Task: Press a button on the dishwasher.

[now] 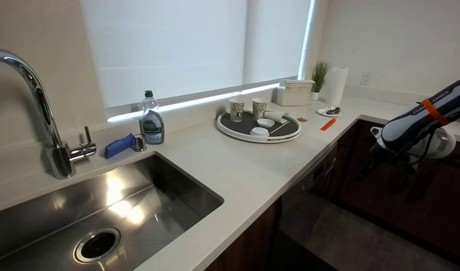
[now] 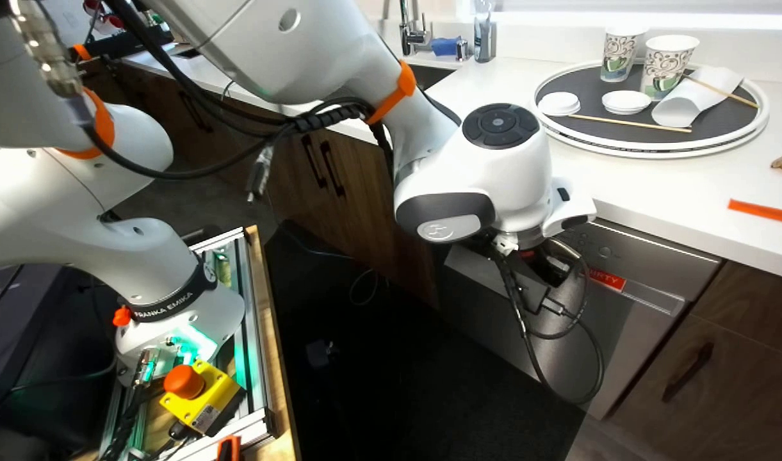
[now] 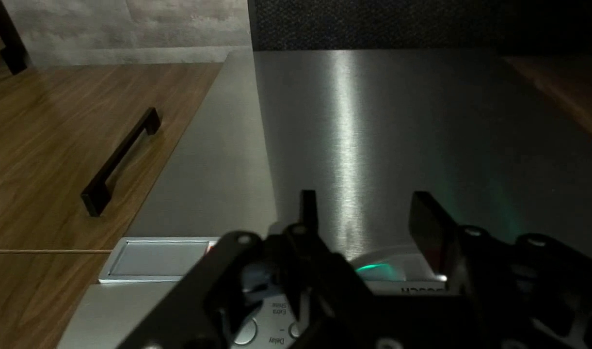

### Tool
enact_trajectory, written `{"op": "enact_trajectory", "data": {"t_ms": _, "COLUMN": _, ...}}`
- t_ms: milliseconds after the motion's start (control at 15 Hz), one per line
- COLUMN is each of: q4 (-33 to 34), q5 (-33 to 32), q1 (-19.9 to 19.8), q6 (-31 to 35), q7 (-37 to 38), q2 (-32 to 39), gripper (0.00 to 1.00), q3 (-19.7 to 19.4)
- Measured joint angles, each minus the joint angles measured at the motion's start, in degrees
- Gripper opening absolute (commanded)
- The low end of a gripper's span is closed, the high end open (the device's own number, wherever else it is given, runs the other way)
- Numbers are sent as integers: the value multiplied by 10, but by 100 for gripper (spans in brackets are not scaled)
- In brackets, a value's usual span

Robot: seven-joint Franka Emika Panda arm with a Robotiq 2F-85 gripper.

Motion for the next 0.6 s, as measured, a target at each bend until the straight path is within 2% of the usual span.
{"op": "enact_trajectory", "data": {"t_ms": 133, "q4": -24, "q5": 0, "q1": 10, "q6": 0, "q7": -9, "q2": -30, "gripper": 99, "q3": -12}}
{"op": "enact_trajectory", "data": {"t_ms": 600, "q4": -84, "q5": 20, "q1": 54, "q6": 0, "q7": -18, "q2": -112, "gripper": 100, "q3": -56}}
